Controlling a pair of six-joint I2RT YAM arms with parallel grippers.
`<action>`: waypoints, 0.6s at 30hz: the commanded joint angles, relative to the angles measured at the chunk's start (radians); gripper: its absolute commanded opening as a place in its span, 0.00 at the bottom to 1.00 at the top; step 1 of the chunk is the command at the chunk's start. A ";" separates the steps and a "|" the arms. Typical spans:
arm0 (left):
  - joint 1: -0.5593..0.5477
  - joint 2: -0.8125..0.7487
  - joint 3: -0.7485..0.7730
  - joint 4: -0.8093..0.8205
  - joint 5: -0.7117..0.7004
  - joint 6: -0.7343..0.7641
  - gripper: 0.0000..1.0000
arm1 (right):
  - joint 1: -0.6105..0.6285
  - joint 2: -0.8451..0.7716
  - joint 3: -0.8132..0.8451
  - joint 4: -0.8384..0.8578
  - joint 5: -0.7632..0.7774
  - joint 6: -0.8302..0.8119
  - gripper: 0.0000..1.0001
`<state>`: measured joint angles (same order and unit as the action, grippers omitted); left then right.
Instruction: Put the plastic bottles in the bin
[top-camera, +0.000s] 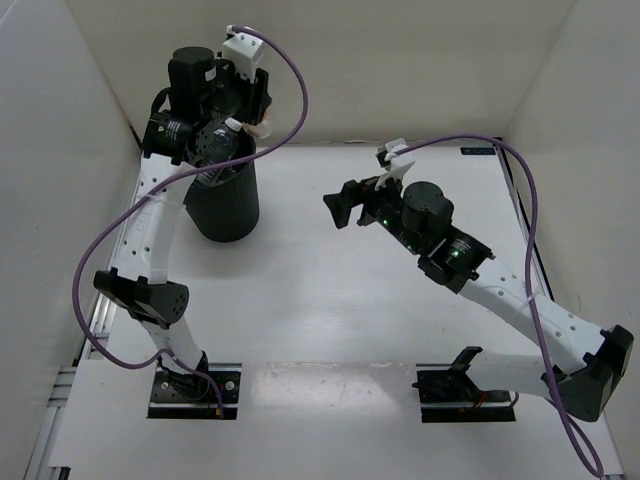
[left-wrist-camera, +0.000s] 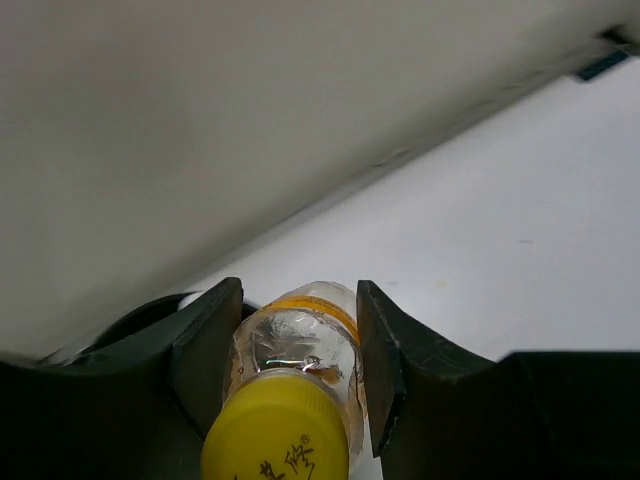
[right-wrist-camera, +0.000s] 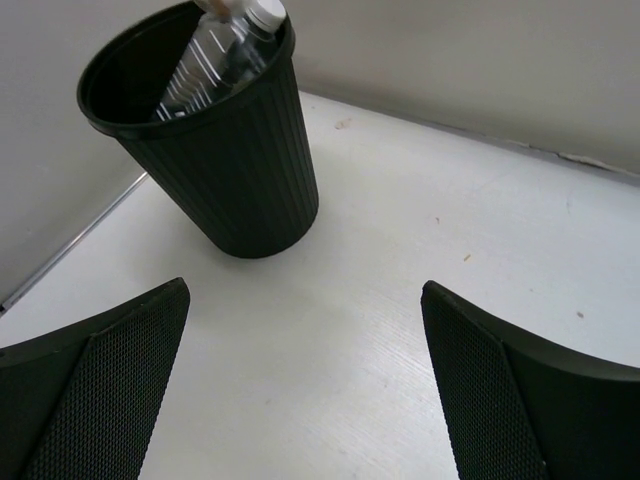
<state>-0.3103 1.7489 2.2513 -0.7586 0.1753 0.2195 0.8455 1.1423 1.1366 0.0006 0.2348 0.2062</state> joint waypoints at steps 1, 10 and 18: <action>0.033 -0.069 -0.053 0.042 -0.367 0.139 0.11 | -0.002 -0.027 0.011 -0.037 0.046 0.028 1.00; 0.116 -0.117 -0.323 0.064 -0.404 0.118 0.11 | -0.002 -0.058 -0.012 -0.065 0.055 0.041 1.00; 0.116 -0.157 -0.400 0.064 -0.482 0.098 1.00 | -0.002 -0.078 -0.021 -0.086 0.075 0.041 1.00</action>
<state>-0.1925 1.6844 1.8408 -0.7181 -0.2413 0.3267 0.8455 1.0893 1.1145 -0.0868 0.2874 0.2371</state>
